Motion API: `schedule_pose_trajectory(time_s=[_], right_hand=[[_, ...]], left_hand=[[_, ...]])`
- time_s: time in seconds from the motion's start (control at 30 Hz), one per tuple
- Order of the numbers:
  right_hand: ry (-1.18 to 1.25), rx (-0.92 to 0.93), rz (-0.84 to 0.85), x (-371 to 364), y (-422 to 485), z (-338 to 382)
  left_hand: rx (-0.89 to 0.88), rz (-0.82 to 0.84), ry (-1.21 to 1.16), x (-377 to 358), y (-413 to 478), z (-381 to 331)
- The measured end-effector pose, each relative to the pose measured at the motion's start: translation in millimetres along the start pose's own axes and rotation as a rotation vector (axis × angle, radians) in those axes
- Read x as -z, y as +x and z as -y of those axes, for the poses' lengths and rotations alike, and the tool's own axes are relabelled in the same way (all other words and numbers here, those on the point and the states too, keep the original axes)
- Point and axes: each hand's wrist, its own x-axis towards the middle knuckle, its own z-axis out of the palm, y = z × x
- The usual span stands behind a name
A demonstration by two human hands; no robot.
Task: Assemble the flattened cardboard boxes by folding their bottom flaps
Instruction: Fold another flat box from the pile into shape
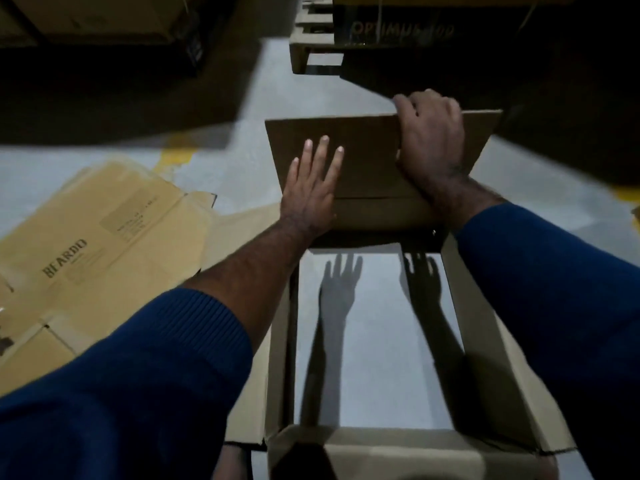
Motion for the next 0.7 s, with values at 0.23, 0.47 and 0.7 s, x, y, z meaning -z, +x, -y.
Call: schedule_pose_trajectory(time_s=[0.23,0.47,0.7], right_hand=[[-0.122,0.142,0.327,-93,-23,-36],[-0.019,0.230,0.374,-143,-47,-49],[-0.088,0.160,0.464,-135,-33,-40]], left_hand=[[-0.084,0.284,0.027,-60,38,38],[-0.053,0.211,-0.133,-91,42,29],[-0.002,0.208,-0.092,-98,46,23]])
